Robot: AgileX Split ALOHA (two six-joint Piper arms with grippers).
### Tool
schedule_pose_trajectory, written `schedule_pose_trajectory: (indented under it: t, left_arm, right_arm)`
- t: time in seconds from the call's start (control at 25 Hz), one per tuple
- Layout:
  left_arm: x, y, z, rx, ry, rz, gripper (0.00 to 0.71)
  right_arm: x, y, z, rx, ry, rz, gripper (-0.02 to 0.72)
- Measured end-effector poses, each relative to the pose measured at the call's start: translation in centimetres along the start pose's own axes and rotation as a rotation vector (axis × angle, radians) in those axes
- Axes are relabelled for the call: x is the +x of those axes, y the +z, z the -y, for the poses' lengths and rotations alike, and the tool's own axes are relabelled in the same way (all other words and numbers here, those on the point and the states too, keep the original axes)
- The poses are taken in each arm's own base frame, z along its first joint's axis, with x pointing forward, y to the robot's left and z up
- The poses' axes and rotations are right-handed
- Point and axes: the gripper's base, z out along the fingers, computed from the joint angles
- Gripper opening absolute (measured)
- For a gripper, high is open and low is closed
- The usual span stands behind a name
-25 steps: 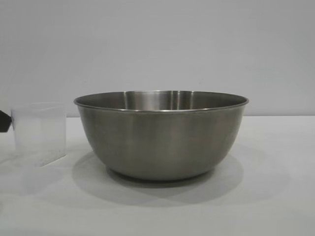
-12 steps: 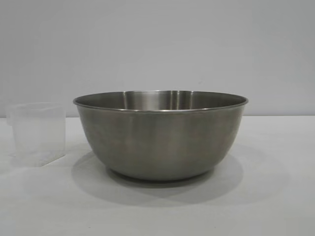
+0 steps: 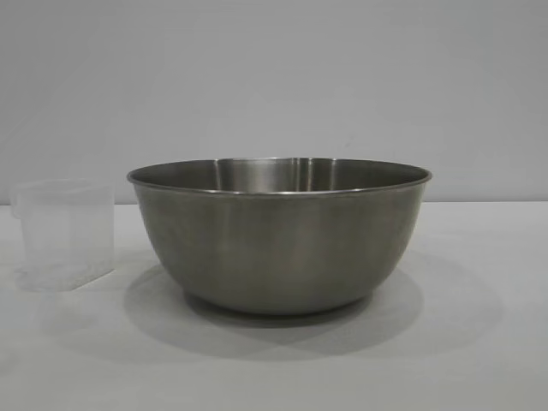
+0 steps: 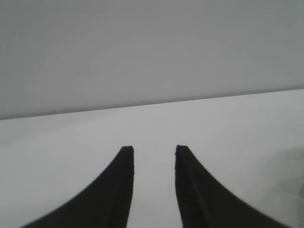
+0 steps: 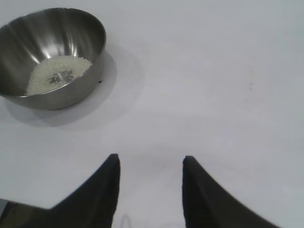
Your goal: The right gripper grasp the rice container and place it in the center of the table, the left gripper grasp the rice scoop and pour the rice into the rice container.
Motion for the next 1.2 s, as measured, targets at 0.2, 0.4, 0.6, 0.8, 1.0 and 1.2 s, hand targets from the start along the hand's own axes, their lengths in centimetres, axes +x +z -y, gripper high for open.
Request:
schedule_pose_trajectory:
  t: [0.2,0.4,0.6,0.8,1.0,1.2]
  left_arm:
    - [-1.8,-3.9,0.3,-0.125,-0.032,-0.074,0.161]
    - [-2.4,-7.1,0.8,-0.206,-0.094,-0.091,0.161]
    - [-3.3,-10.6,0.6,-0.324,-0.163,-0.133,0.161]
    - [-4.7,-13.9,1.5,-0.278,-0.174,-0.153,0.161]
    - [-5.0,-16.6,2.8,-0.174,-0.157,-0.282,0.220]
    - [-4.4,-19.3,3.8,-0.093,-0.099,-0.364,0.216]
  right_arm:
    - [0.0,0.0,0.0,0.000,0.000,0.000,0.267]
    - [0.0,0.0,0.0,0.000,0.000,0.000,0.267]
    - [0.0,0.0,0.0,0.000,0.000,0.000,0.267]
    - [0.0,0.0,0.0,0.000,0.000,0.000,0.267]
    - [0.0,0.0,0.0,0.000,0.000,0.000,0.267]
    - [0.0,0.0,0.0,0.000,0.000,0.000,0.267]
